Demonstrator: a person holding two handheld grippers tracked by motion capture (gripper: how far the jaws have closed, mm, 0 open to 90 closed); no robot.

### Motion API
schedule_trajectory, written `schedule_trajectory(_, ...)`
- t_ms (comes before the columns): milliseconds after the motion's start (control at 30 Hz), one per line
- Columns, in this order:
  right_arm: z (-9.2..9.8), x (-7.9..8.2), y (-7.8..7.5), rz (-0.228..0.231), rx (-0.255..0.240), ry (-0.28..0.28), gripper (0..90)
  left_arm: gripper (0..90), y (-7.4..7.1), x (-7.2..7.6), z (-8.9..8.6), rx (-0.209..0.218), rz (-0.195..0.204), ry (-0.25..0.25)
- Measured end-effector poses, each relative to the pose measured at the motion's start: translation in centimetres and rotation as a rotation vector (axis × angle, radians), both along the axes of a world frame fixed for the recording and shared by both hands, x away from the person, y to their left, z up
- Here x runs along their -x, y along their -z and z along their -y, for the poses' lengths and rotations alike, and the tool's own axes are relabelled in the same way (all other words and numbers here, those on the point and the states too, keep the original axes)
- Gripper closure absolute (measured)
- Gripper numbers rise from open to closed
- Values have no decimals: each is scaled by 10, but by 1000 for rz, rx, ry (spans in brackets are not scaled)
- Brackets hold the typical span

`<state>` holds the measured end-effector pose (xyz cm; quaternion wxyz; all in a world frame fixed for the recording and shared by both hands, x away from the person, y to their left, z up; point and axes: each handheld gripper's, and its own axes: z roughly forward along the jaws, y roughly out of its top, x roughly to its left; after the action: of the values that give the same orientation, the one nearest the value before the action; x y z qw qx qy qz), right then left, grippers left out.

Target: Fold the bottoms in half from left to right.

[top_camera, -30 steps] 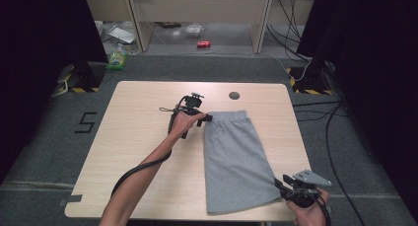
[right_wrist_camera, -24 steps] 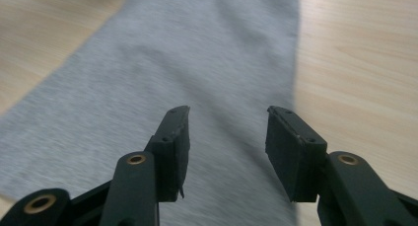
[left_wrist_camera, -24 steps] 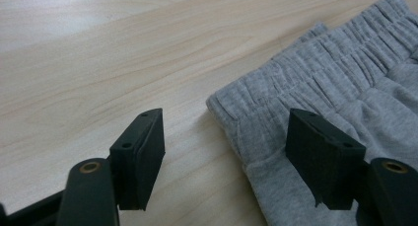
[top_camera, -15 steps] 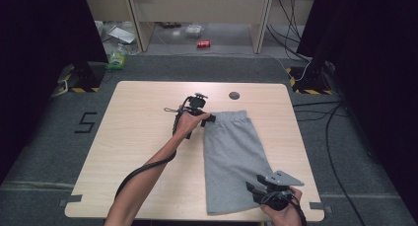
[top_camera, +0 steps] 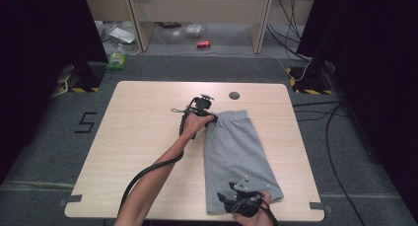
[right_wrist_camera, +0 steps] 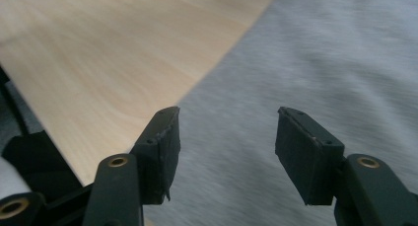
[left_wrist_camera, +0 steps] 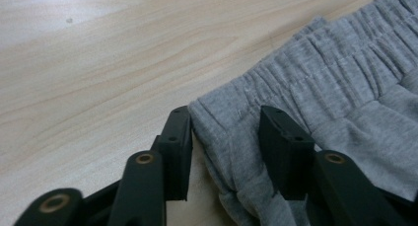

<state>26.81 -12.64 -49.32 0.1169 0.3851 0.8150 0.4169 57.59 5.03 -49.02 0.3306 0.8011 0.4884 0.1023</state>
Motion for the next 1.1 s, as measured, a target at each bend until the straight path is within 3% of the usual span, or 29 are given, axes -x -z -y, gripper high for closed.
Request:
schedule_trajectory(233, -27, 7, 10, -24, 23, -77, 413, 658, 1, 0, 2, -4, 19, 6)
schedule_trajectory(433, -44, 11, 16, -37, 69, -98, 399, 664, 0, 1, 3, -16, 29, 13)
schedule_trajectory(500, -46, 11, 19, -13, 94, -110, 406, 665, 0, 1, 3, -20, 30, 18)
schedule_trajectory(600, -49, 15, 20, 48, 168, -124, 486, 668, 0, 1, 3, -24, 37, 20)
schedule_trajectory(800, -46, 12, 18, 71, 186, -149, 781, 677, 0, 2, 4, -37, 44, 30)
schedule_trajectory(967, -44, 7, 18, 49, 151, -157, 836, 693, -1, 2, 2, -35, 50, 48)
schedule_trajectory(1100, -54, 3, 19, 30, 124, -185, 840, 703, -1, 3, -6, -50, 63, 62)
